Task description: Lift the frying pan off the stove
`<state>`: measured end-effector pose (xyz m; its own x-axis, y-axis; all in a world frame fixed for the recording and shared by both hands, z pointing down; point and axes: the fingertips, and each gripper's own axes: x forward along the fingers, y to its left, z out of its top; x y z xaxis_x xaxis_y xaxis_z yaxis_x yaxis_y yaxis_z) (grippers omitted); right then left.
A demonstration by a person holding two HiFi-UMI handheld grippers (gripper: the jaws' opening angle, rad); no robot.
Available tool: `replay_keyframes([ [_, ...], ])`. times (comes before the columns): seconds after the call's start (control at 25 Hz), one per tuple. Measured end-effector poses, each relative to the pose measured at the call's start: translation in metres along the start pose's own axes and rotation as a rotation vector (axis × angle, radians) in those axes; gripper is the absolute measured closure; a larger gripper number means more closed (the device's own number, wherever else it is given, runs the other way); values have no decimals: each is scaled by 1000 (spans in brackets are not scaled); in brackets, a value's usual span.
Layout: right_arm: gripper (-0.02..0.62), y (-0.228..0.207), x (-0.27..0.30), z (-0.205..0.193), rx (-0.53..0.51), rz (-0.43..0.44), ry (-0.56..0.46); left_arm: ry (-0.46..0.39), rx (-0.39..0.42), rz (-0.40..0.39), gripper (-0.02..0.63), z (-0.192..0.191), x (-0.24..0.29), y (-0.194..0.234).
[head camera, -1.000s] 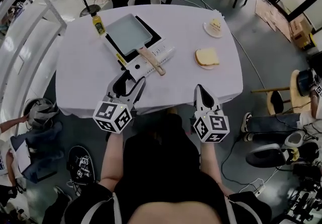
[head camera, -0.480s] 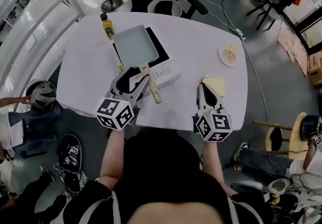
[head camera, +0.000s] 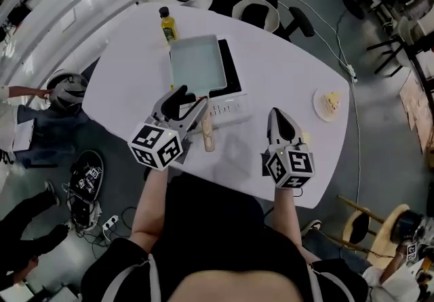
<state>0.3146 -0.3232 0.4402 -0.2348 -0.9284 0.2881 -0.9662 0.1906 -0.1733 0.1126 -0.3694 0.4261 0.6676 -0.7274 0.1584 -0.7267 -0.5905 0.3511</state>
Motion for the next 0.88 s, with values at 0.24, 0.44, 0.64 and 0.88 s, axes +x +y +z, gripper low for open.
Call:
replay_keyframes([
  [0.24, 589, 4, 22, -3, -9, 84, 30, -11, -44, 55, 334, 1, -4, 7],
  [0.44, 589, 5, 34, -10, 14, 125, 46, -18, -117, 77, 334, -4, -16, 14],
  [0.64, 589, 8, 38, -9, -4, 139, 47, 16, -216, 43, 334, -11, -28, 17],
  [0.88, 589, 14, 28, -15, -8, 105, 52, 69, -466, -8, 334, -36, -44, 28],
])
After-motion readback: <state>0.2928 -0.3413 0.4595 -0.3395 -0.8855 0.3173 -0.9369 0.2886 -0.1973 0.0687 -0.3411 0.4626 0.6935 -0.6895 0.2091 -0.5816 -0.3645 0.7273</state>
